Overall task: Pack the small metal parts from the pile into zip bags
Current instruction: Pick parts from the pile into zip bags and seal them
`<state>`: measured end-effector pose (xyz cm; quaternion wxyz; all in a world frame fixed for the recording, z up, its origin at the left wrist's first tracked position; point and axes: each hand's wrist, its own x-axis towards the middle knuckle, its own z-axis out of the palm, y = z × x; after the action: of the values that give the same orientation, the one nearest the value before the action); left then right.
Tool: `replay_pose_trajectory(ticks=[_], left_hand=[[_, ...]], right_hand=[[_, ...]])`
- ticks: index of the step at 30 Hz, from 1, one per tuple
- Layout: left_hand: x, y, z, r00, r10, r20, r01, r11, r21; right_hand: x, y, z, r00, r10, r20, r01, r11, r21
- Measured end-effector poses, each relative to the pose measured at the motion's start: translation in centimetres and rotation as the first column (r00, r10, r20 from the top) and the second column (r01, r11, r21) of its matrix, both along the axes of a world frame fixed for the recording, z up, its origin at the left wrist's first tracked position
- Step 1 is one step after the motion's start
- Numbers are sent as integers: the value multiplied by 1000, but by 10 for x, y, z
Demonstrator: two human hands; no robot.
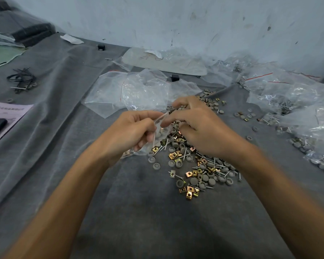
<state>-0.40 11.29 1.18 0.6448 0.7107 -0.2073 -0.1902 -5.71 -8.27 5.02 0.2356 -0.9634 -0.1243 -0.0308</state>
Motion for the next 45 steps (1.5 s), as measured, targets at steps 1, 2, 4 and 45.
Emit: replay_pose_trajectory(ticks=[1, 2, 4, 45], left_hand=[[0, 0, 0, 1000, 6, -1, -6, 1000, -1], [0, 0, 0, 1000, 10, -3, -10, 1000, -4], [0, 1, 1, 1000, 17, 0, -17, 1000, 1], [-5, -9, -4, 833, 283, 475, -250, 959, -133]], right_hand=[[0, 1, 0, 1000, 9, -16, -10, 999, -42], [1, 3, 0, 999, 19, -28, -21, 997, -69], [3, 5, -1, 998, 40, -39, -43, 995, -95], [6, -4, 14, 988, -104, 110, 71, 960, 270]])
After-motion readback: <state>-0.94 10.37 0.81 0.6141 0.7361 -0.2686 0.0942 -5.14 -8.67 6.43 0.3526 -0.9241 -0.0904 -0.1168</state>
